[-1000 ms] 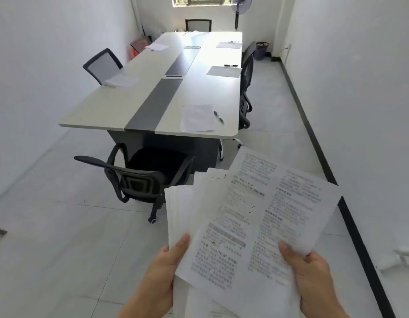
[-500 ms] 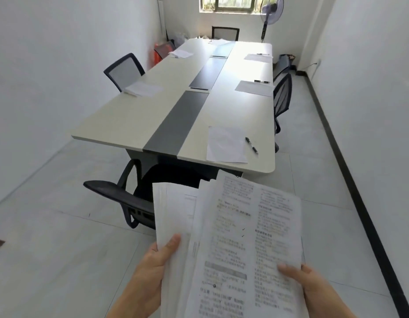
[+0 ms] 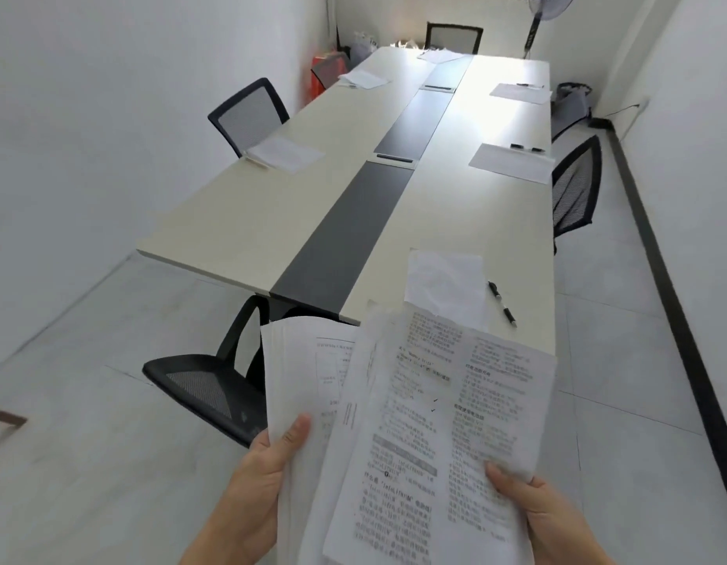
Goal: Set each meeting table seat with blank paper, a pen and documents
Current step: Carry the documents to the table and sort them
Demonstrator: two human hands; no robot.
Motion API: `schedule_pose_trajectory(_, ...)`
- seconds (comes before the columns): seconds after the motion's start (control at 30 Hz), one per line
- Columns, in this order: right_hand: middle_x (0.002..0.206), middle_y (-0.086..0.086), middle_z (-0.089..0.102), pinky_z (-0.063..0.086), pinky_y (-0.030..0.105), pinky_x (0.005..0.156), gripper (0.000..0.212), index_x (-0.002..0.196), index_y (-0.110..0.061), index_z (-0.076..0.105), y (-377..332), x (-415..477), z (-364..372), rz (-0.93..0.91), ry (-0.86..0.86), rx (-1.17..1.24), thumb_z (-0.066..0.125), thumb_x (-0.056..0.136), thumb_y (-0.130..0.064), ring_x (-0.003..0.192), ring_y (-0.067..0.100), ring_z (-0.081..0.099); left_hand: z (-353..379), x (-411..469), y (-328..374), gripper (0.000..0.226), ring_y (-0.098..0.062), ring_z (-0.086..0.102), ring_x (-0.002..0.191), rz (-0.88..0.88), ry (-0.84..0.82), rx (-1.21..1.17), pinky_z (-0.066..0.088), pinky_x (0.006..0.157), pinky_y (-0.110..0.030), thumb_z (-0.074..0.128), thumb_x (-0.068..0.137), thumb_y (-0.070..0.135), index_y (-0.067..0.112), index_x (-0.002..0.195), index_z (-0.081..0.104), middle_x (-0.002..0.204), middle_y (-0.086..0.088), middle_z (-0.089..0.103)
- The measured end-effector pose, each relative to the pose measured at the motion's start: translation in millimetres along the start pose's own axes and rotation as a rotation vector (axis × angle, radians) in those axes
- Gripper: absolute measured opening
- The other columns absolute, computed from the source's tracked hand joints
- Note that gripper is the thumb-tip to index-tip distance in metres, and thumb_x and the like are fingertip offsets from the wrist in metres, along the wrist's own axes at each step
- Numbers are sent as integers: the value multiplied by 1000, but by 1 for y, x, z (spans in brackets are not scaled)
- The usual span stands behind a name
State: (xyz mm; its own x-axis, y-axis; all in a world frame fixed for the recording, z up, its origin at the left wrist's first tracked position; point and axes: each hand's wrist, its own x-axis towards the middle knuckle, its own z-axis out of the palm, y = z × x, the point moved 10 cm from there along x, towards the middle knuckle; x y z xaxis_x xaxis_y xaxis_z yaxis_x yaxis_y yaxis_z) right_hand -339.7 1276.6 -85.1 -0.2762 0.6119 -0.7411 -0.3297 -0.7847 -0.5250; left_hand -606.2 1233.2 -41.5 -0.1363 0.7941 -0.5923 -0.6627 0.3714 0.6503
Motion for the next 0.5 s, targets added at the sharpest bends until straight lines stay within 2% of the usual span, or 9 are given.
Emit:
schedule_pose_trajectory(0.1,112,30,69,59,53,78,33,115,6,65,-39,55,19,21,-31,-64,59,83,0,94,47,70,5,33,29,38,-42,66,104,58,77,-69,55,84,-55,58,86,24,3,118,66,118,-23,67)
schedule_pose_trajectory(0.27,109,28,71,62,45,65,36,112,8,66,-107,131,70,64,-134,-234,63,78,-4,85,41,73,16,72,76,35,-40,68,99,146,160,-131,58,80,-52,55,88,22,1,111,70,115,-24,68)
schedule_pose_trajectory(0.4,97,25,75,62,43,59,25,104,8,68,-148,182,114,72,-166,-378,64,83,-4,73,36,75,2,82,95,37,-38,65,108,195,256,-203,52,88,-56,54,90,25,7,119,66,120,-20,67)
schedule_pose_trajectory(0.5,95,22,76,61,40,55,18,106,4,66,-169,232,142,42,-126,-399,62,90,-3,71,35,75,-15,87,108,32,-35,71,94,219,316,-268,58,76,-52,57,84,23,8,108,72,111,-19,71)
